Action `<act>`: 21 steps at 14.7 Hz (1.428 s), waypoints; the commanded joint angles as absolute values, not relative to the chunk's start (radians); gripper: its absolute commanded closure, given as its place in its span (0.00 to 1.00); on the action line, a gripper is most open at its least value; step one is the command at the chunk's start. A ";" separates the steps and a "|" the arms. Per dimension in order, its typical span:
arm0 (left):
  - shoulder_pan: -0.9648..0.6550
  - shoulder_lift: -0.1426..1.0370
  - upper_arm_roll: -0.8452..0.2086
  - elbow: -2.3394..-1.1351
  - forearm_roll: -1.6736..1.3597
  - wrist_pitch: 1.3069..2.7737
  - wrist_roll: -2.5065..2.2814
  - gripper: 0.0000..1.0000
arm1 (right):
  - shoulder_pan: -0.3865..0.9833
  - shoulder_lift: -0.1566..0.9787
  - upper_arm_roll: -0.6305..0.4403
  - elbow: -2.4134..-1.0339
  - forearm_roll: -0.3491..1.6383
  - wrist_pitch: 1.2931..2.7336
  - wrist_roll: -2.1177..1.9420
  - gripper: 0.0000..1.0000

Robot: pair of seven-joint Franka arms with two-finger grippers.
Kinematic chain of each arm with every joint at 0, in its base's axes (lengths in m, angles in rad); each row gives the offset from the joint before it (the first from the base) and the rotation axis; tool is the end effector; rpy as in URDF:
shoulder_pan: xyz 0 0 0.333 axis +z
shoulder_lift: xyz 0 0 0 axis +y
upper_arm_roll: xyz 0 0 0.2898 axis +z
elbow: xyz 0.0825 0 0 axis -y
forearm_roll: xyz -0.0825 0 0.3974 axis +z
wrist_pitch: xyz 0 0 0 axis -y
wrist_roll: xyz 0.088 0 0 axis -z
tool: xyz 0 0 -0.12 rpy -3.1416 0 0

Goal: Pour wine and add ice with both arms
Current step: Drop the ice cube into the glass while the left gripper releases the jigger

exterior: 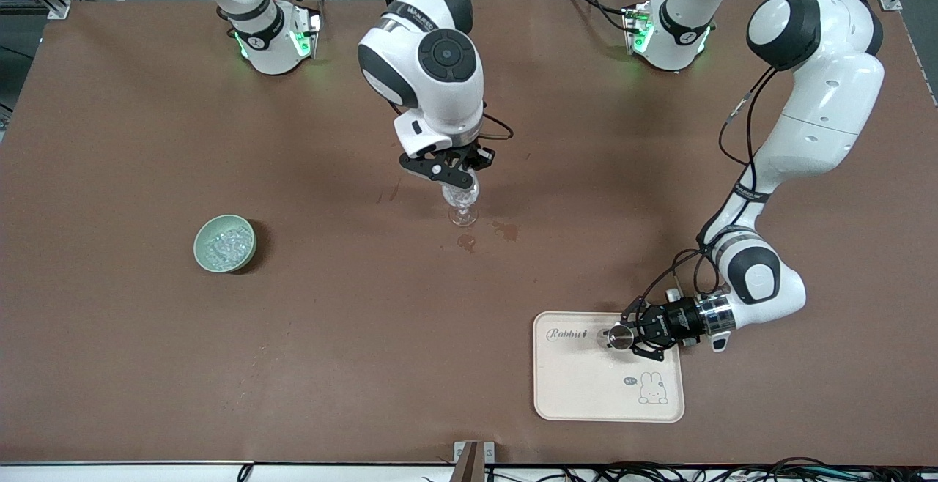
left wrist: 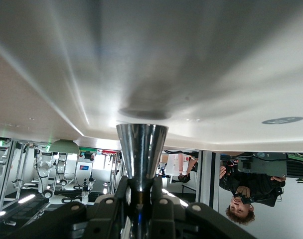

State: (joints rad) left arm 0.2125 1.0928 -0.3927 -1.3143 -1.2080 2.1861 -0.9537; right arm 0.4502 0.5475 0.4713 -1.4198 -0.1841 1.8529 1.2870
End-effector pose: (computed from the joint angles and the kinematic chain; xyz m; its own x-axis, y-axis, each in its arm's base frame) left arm 0.7174 -0.1166 0.0921 -0.1424 0.2951 -0.9448 0.9662 0.2485 -0.0681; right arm 0.4703 0.5099 0.3620 0.9318 -0.3546 -0.0778 -0.3529 -0.9350 0.0345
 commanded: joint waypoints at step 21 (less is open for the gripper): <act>0.193 0.554 -0.552 -1.305 0.245 1.858 -0.611 0.00 | 0.460 0.583 0.469 -1.402 -0.219 1.862 1.310 0.69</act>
